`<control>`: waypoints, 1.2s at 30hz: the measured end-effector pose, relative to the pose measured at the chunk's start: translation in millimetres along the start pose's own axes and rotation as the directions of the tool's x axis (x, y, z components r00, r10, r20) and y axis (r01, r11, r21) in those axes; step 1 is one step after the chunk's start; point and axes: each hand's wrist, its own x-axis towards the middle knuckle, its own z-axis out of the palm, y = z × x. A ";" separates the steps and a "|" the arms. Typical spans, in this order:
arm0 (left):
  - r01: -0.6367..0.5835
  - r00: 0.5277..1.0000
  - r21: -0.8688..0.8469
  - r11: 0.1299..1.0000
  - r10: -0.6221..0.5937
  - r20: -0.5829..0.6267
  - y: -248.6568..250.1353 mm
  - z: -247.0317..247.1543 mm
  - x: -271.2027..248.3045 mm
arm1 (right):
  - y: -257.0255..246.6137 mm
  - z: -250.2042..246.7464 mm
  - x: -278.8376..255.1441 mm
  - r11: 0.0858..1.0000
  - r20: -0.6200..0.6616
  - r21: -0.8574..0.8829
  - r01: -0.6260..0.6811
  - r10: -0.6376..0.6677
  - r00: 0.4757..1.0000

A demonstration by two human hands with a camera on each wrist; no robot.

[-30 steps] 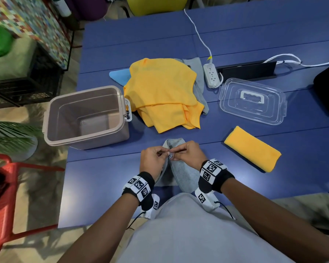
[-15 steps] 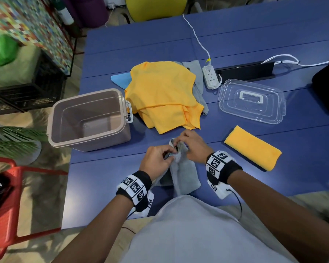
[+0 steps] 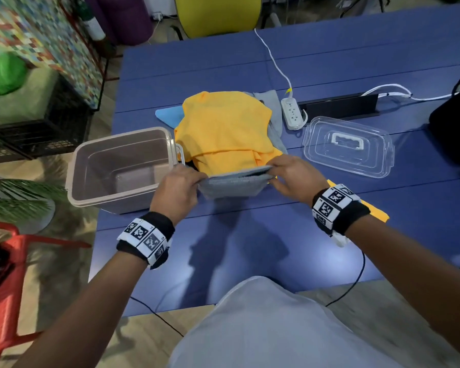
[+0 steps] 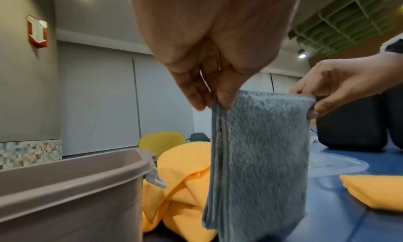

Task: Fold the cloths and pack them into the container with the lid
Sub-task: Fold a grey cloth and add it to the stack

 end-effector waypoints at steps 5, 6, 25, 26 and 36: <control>-0.090 0.976 -0.076 0.993 0.073 -0.205 -0.2 13.3 -18.7 | -7.4 4.4 -16.1 0.981 -0.192 -0.171 0.090 -0.123 0.974; -0.098 0.983 -0.074 0.992 0.085 -0.162 0.3 25.2 -28.3 | -10.1 12.2 -25.5 0.978 -0.165 -0.180 0.102 -0.133 0.977; -0.255 0.799 0.081 0.963 0.163 0.579 6.9 143.0 -162.6 | -19.8 105.8 -140.1 0.996 0.720 0.005 0.086 -0.063 0.691; -0.258 0.797 0.102 0.961 0.152 0.584 4.4 142.2 -158.4 | -19.1 103.7 -134.3 0.993 0.727 -0.025 0.120 -0.064 0.683; -0.103 0.899 0.203 0.974 0.004 0.437 9.6 131.7 -110.8 | -22.6 126.9 -107.6 0.952 0.661 -0.070 0.298 -0.180 0.728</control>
